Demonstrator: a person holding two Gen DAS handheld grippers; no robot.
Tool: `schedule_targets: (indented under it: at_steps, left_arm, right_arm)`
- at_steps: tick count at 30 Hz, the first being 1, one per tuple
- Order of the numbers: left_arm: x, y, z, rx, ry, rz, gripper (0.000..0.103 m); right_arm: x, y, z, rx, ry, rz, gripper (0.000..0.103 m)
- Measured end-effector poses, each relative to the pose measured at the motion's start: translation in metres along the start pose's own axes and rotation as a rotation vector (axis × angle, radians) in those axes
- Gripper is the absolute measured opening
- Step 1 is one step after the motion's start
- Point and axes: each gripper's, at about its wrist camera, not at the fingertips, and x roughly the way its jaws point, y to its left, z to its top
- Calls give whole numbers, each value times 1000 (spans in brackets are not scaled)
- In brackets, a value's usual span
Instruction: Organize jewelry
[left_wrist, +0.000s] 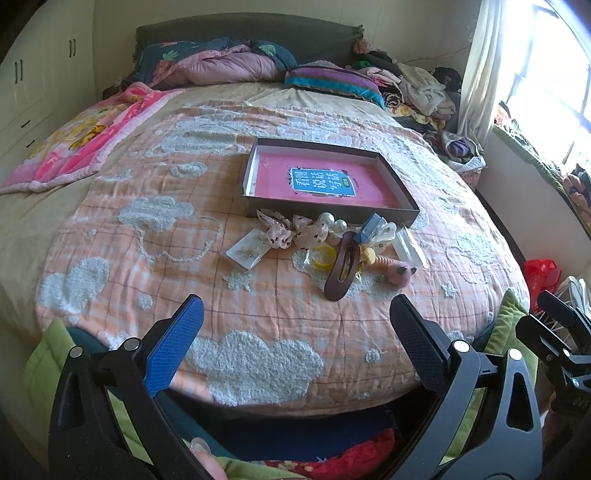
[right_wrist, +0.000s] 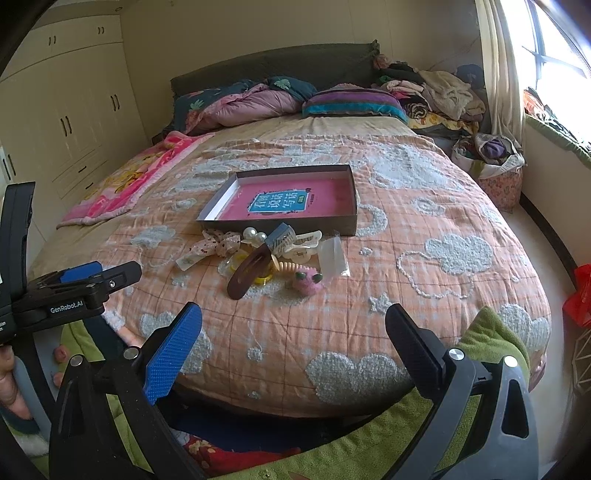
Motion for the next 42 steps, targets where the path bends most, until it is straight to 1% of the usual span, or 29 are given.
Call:
schedule_targets:
  at_steps: [12,21,28,30,39,42]
  left_arm:
    - [-2,0,2,2,-2,-2,94]
    - [-2,2,3,-6,-3,0,94]
    - [5,19,10,-44,10,19,94]
    - [10,26,7,-54,9,26,94]
    - [24,55,13,-101,19,78,94]
    - [29,63,17,-117,22,85,94]
  right_arm:
    - [0,2,1,-4,-3,5,99]
    - [3,6,4,-16,-5,26,99]
    - [14,8,7,-20,10,44,99]
    - [18,8,8,-20,17,51,99]
    - [44,11,24,-55,29,68,99]
    - [55,11,30,-68,38,77,99]
